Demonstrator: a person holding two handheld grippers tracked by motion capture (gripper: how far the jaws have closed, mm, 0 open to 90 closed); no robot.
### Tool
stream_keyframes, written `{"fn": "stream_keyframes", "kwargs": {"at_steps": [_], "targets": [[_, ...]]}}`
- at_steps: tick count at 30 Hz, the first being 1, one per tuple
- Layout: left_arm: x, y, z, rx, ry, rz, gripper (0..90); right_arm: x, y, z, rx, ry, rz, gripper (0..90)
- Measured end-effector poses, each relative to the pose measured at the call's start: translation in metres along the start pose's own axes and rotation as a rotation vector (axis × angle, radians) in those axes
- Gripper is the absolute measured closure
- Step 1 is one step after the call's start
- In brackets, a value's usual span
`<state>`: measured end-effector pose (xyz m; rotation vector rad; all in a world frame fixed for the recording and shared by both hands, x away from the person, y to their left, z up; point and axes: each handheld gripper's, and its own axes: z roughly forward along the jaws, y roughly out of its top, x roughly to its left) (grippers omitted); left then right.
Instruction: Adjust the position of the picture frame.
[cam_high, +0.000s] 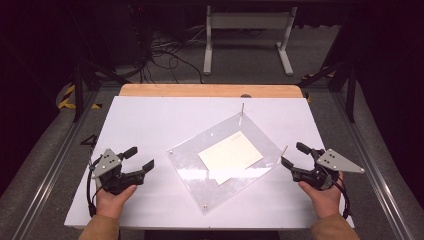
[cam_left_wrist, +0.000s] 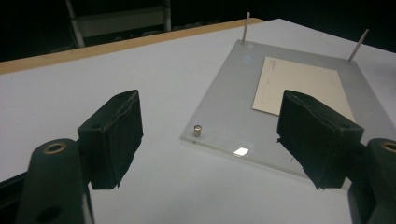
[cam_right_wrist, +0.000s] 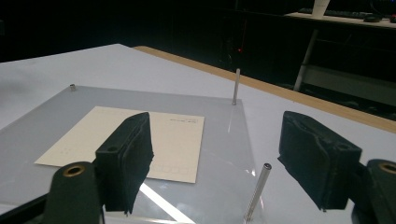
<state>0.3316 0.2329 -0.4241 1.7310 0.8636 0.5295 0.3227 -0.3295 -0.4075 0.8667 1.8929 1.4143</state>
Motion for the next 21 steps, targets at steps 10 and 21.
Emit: {"fn": "stream_keyframes", "kwargs": {"at_steps": [10, 21], "targets": [[0.000, 0.009, 0.008, 0.018, -0.006, 0.016, 25.3, -0.001, 0.000, -0.003, 0.002, 0.003, 0.005, 26.8], [0.017, 0.021, 0.028, 0.113, 0.024, -0.005, 43.9, 0.001, -0.002, -0.008, 0.055, 0.001, 0.020, 35.6]]}}
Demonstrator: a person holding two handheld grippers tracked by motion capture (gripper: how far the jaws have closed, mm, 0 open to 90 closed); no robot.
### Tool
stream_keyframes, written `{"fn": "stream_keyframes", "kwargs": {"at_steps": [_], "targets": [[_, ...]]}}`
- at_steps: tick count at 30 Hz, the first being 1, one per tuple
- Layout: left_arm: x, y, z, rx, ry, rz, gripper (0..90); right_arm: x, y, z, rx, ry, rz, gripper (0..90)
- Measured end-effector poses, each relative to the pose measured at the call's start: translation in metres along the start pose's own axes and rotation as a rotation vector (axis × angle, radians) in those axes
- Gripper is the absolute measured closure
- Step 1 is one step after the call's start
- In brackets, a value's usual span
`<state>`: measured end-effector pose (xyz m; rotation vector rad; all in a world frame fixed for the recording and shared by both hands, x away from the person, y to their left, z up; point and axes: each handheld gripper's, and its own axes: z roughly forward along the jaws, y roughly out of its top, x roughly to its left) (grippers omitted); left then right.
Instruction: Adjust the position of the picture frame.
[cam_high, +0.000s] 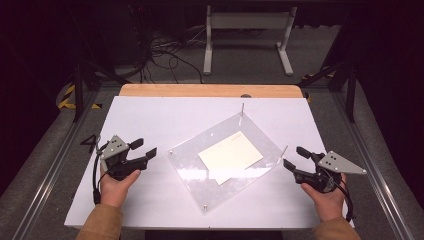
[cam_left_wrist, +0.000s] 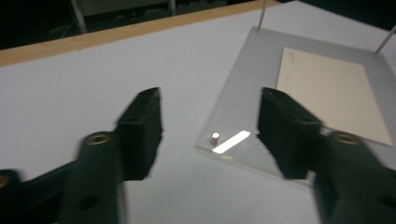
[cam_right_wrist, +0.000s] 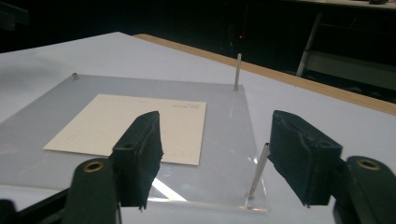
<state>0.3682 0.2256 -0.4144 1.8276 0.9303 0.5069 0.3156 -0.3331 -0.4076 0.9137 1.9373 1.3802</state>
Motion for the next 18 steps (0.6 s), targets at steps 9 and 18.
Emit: {"fn": "stream_keyframes", "kwargs": {"at_steps": [9, 18], "targets": [[0.007, 0.010, 0.024, 0.108, -0.020, 0.039, 88.0, 0.007, -0.002, -0.007, 0.048, 0.015, 0.015, 44.1], [0.010, 0.010, 0.056, 0.234, -0.062, 0.025, 89.8, 0.012, -0.006, -0.008, 0.082, 0.047, 0.032, 42.1]]}}
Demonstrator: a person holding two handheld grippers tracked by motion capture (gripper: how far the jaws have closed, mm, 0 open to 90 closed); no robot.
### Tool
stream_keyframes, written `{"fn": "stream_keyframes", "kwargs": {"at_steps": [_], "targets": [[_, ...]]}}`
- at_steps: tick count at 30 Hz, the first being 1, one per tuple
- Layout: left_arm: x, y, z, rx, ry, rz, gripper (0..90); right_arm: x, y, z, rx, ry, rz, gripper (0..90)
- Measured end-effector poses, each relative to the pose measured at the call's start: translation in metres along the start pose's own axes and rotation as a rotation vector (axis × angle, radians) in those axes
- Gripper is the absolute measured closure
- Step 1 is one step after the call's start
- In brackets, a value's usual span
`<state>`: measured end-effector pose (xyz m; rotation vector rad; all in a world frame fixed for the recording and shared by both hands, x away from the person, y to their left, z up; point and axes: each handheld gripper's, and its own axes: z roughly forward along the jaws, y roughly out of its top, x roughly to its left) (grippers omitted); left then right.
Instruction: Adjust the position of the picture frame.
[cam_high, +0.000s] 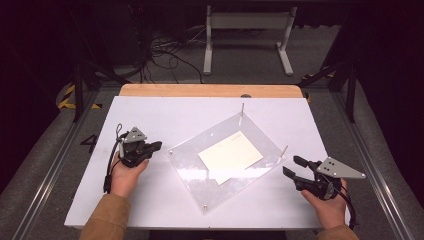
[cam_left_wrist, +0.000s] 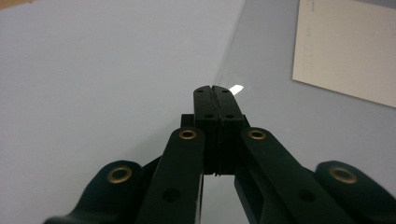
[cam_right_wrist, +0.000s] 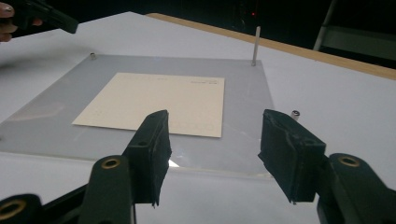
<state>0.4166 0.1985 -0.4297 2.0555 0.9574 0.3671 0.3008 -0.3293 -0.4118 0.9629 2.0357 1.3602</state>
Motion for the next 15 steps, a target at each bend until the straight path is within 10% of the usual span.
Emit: {"fn": "stream_keyframes", "kwargs": {"at_steps": [15], "targets": [[0.016, 0.004, 0.048, 0.155, -0.019, -0.087, 89.8, 0.011, -0.004, -0.002, 0.039, 0.049, -0.004, 39.7]]}}
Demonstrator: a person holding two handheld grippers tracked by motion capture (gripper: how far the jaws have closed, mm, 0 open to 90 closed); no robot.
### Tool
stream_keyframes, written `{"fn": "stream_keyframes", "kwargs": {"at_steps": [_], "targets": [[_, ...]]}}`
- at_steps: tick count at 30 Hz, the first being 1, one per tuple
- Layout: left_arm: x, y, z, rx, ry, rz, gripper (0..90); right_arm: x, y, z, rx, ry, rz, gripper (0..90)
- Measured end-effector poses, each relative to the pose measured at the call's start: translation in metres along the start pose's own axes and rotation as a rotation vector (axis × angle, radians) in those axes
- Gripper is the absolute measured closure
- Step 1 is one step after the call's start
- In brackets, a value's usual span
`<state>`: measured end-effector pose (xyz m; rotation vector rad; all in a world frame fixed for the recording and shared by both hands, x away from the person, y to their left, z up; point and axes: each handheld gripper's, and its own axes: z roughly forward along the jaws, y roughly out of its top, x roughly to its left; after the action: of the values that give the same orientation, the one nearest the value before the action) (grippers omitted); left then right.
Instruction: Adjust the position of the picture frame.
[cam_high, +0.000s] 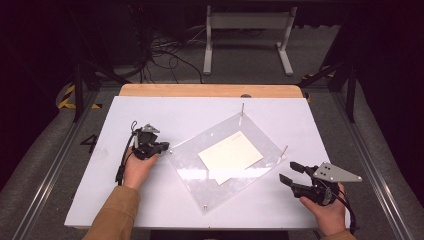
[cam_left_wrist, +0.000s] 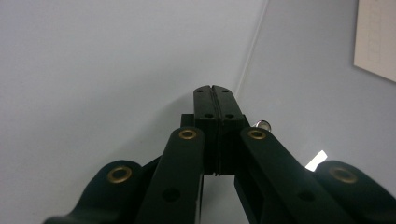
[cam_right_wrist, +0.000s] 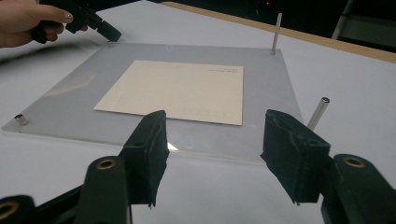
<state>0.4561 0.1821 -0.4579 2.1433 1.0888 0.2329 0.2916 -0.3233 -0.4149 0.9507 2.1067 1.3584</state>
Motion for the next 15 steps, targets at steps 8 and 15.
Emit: {"fn": "stream_keyframes", "kwargs": {"at_steps": [8, 15], "targets": [[0.004, -0.002, 0.000, 0.004, -0.056, -0.049, 90.0, 0.000, -0.001, -0.002, 0.001, 0.004, 0.009, 38.8], [-0.014, -0.001, -0.002, 0.080, -0.130, 0.028, 90.0, -0.002, -0.001, -0.002, 0.008, 0.005, 0.013, 38.7]]}}
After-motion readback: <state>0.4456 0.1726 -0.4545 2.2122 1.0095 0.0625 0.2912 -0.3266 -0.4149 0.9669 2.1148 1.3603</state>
